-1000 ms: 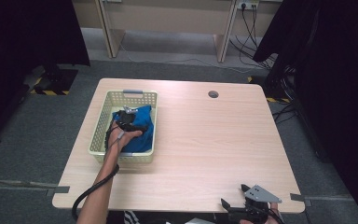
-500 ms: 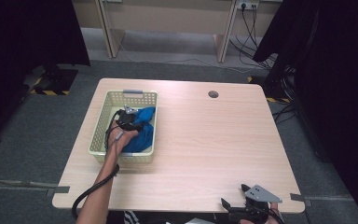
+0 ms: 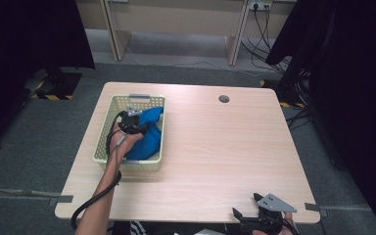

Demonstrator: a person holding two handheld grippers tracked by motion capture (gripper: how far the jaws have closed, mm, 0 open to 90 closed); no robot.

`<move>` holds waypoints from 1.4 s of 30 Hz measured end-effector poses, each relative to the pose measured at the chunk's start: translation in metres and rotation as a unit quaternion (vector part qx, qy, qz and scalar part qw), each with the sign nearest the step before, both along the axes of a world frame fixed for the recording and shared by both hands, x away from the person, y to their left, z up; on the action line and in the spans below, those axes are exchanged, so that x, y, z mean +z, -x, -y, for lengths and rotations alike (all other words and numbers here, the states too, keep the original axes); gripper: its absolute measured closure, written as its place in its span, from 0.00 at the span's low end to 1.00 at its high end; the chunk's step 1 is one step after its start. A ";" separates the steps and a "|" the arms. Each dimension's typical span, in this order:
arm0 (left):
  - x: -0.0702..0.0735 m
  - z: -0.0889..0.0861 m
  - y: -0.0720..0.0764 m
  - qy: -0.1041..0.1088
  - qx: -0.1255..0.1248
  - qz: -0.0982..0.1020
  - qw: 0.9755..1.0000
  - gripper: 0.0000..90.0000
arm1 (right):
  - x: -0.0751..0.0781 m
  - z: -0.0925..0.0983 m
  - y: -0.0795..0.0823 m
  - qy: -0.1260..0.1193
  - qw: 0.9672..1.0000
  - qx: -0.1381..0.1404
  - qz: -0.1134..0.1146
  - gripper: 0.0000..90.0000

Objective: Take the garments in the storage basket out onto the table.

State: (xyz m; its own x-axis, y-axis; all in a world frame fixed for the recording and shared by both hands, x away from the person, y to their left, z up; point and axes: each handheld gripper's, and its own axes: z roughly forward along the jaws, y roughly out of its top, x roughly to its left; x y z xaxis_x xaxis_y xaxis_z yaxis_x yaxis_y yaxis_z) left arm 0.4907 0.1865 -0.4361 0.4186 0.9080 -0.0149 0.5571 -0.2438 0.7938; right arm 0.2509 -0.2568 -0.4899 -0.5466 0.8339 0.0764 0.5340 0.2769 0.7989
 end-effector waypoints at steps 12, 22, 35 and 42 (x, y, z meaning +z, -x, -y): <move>0.031 -0.003 0.012 0.000 0.000 0.022 1.000 0.78 | 0.000 0.000 0.000 -0.001 1.000 -0.001 0.000 0.06; 0.059 -0.005 0.024 0.017 0.003 0.033 0.999 0.78 | 0.000 0.000 0.000 0.000 1.000 -0.002 0.000 0.06; 0.095 0.004 0.042 0.023 -0.020 0.053 0.998 0.78 | 0.000 0.000 0.000 -0.001 1.000 -0.002 0.000 0.06; 0.113 0.017 0.052 0.027 -0.041 0.071 0.996 0.78 | 0.000 0.000 0.000 0.000 1.000 -0.002 0.001 0.06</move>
